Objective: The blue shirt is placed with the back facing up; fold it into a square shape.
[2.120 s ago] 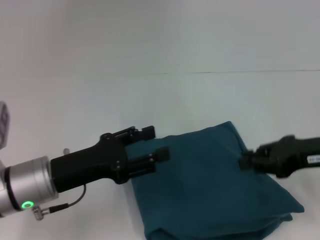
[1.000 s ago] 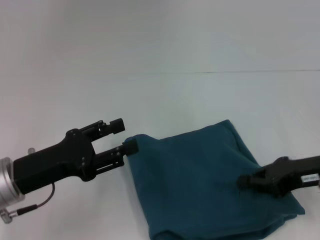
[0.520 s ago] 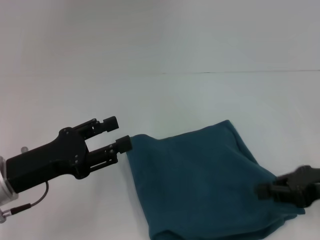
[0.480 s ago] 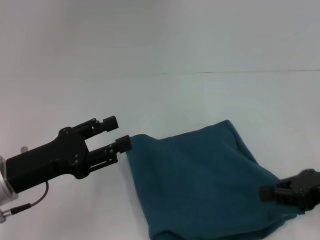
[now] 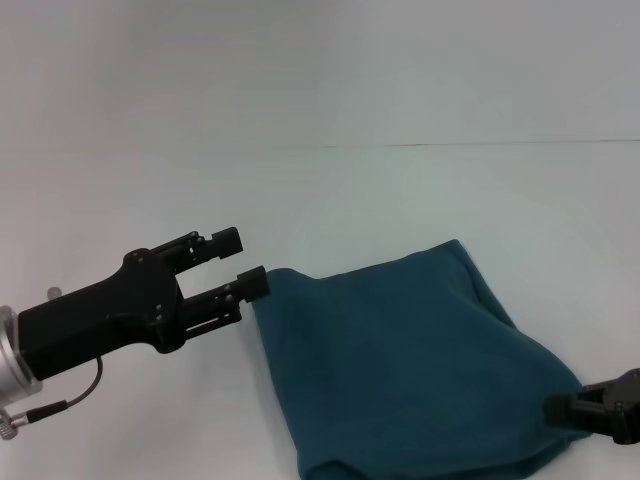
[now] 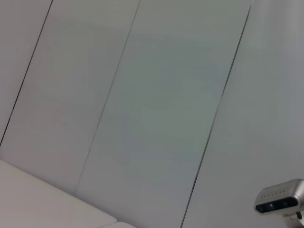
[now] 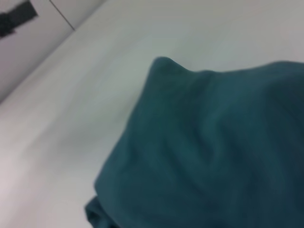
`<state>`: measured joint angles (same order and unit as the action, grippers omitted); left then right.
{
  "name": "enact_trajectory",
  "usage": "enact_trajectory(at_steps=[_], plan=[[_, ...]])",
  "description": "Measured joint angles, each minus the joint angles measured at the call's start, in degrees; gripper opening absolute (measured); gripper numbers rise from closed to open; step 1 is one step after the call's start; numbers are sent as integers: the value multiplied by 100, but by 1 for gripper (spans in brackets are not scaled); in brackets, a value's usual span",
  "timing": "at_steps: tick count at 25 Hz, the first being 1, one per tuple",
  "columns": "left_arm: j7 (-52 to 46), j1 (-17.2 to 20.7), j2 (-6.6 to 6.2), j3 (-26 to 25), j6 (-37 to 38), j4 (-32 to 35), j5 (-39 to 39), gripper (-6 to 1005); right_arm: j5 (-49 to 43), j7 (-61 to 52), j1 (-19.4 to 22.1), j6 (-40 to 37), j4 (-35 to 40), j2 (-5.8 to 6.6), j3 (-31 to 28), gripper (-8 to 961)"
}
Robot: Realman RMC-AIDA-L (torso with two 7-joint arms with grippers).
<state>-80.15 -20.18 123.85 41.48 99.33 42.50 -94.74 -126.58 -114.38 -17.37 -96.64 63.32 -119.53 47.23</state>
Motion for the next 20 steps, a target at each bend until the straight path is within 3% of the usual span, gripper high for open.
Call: enact_trajectory(at_steps=[12,20], plan=[[9,6,-2,-18,-63,-20,0,726,-51,-26,-54,-5,25,-1,-404,76],[51,-67,-38,-74,-53,150,6,725,1079,7,-392,-328,65,55,-792,76]])
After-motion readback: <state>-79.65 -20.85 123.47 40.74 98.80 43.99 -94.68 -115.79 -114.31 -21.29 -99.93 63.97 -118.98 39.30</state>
